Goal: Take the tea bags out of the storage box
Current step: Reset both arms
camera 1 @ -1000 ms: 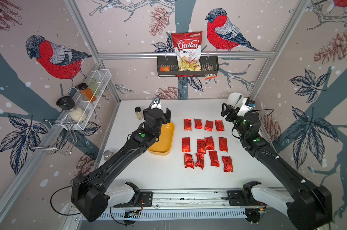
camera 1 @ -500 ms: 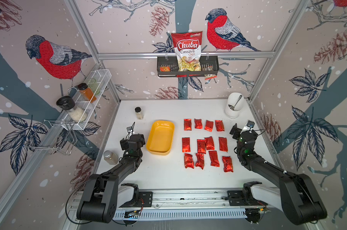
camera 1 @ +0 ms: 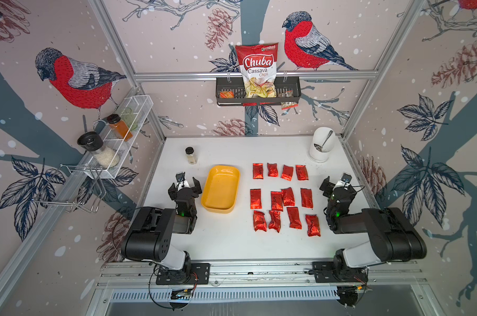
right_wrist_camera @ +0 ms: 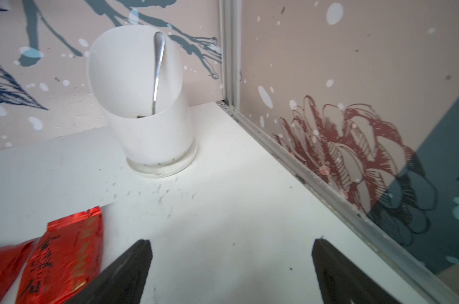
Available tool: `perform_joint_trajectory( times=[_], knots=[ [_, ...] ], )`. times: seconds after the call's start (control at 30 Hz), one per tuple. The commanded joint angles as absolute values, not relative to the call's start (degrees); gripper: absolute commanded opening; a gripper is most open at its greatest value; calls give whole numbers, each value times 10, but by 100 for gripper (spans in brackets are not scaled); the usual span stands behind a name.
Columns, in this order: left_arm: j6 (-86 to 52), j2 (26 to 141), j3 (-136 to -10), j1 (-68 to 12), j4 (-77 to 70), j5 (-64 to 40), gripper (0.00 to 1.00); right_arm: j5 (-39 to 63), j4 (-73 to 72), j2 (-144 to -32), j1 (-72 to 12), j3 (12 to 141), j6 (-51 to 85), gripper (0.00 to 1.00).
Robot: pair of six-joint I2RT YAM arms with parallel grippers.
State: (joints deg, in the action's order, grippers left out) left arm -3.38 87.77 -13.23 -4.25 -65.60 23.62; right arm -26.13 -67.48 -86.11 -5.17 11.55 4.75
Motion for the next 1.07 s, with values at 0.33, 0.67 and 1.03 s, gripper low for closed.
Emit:
perform_joint_trajectory(
  times=[0.33, 0.67, 1.03],
  knots=[
    [-30, 878, -142, -37, -703, 209, 97, -216, -727, -869, -36, 121, 62, 100],
    [-30, 874, -140, -37, -702, 208, 97, -239, -742, -866, -49, 113, 54, 100],
    [-31, 874, -140, -37, -701, 208, 97, -159, -716, -862, -30, 123, 47, 100]
  ],
)
